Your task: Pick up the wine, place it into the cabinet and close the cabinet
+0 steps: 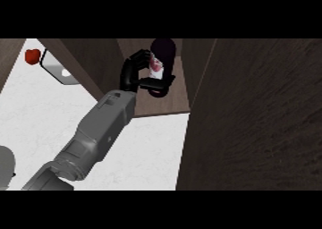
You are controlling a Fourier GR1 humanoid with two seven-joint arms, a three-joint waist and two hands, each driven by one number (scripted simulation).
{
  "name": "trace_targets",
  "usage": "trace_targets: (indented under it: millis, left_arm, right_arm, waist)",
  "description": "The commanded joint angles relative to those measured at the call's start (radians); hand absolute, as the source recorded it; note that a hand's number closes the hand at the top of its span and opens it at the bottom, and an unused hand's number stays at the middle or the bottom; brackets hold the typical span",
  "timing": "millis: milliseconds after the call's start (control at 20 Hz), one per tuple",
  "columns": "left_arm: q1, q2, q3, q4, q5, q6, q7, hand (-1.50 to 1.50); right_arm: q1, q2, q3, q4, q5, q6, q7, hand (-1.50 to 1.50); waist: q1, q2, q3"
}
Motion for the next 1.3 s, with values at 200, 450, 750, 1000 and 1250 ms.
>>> trace_targets:
  millis: [200,450,750,1000,1250]
  left_arm:
    - [-0.027,0.004,0.038,0.089,-0.006,0.07,-0.093,1.5]
    - [-0.092,0.044,0.024,0.128,-0.034,0.097,-0.075,-1.5]
    - [-0.091,0.067,0.014,0.167,-0.057,0.127,-0.1,-1.5]
    - [-0.152,0.074,0.017,0.181,-0.06,0.15,-0.057,-1.5]
    - [-0.138,0.088,0.052,0.142,-0.027,0.018,-0.109,-1.5]
  right_arm:
    - [0.047,-0.005,0.023,-0.117,-0.056,0.023,0.002,-1.5]
    - [0.05,-0.007,0.032,-0.1,-0.056,0.037,-0.025,-1.5]
    - [0.055,-0.023,0.017,-0.122,-0.058,0.046,-0.024,-1.5]
    - [0.055,-0.028,0.017,-0.137,-0.06,0.056,-0.024,-1.5]
    - [0.06,-0.04,-0.004,-0.146,-0.072,0.063,-0.031,-1.5]
  waist:
    - [-0.014,0.008,0.001]
    - [-0.032,0.015,0.001]
    - [-0.032,0.015,0.0]
    - [-0.035,0.012,-0.001]
    - [-0.033,0.015,-0.002]
